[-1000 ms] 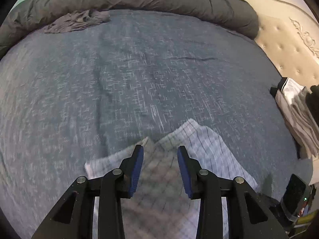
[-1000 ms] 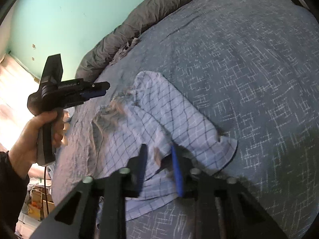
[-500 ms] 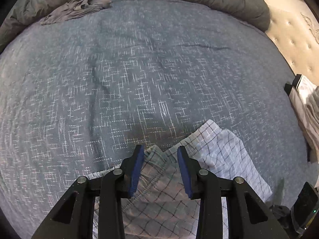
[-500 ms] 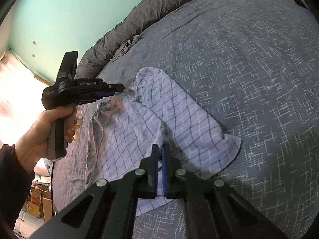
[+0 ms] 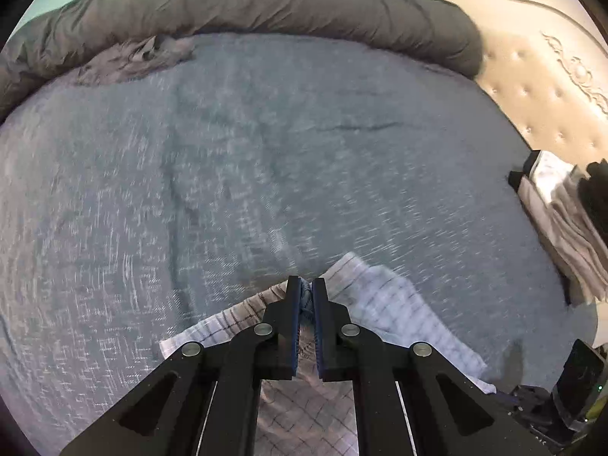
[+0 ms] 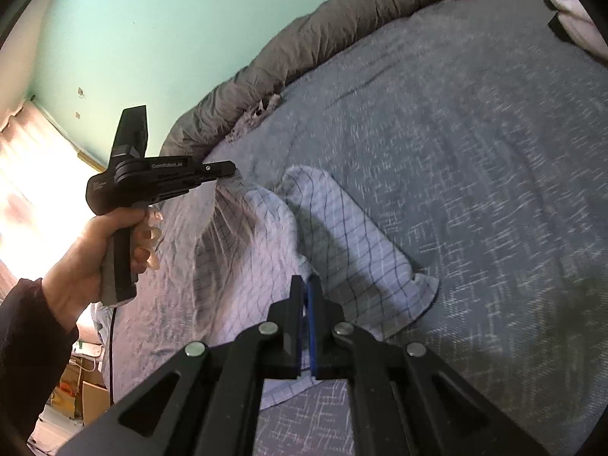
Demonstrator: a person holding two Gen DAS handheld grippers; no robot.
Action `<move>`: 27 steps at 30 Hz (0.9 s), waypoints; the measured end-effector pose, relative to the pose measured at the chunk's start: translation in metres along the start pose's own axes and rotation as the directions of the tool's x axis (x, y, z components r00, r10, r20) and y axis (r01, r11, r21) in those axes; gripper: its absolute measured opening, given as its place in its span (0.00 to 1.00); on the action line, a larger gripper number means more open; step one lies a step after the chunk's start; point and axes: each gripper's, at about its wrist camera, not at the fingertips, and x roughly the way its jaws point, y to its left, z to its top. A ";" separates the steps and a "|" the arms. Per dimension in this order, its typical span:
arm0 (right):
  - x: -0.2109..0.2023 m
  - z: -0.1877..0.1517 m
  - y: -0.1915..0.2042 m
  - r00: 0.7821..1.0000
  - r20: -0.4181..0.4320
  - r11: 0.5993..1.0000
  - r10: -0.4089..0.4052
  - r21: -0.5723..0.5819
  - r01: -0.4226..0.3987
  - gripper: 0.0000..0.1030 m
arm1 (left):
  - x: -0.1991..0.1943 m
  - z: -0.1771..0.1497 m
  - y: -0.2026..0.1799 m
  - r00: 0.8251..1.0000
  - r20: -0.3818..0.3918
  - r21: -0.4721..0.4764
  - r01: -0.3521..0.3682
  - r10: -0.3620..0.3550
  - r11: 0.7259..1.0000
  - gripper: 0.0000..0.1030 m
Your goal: Fold clothes
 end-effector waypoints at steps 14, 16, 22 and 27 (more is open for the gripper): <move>0.000 -0.007 -0.040 1.000 -0.003 0.994 -0.027 0.103 0.028 0.02 | 0.055 0.018 -0.051 0.997 -0.060 0.033 0.046 -0.044 0.998 0.07; 0.002 -0.008 -0.044 1.000 -0.003 0.993 -0.023 0.118 0.023 0.02 | 0.056 0.017 -0.051 0.997 -0.067 0.039 0.046 -0.043 0.998 0.11; 0.004 -0.010 -0.048 1.000 -0.002 0.992 -0.013 0.126 0.013 0.02 | 0.023 0.014 -0.030 0.998 -0.038 0.050 0.058 -0.056 0.997 0.37; 0.005 -0.011 -0.051 1.000 -0.002 0.991 -0.009 0.135 0.009 0.02 | -0.004 -0.010 0.007 0.998 -0.043 0.048 0.037 -0.035 0.998 0.37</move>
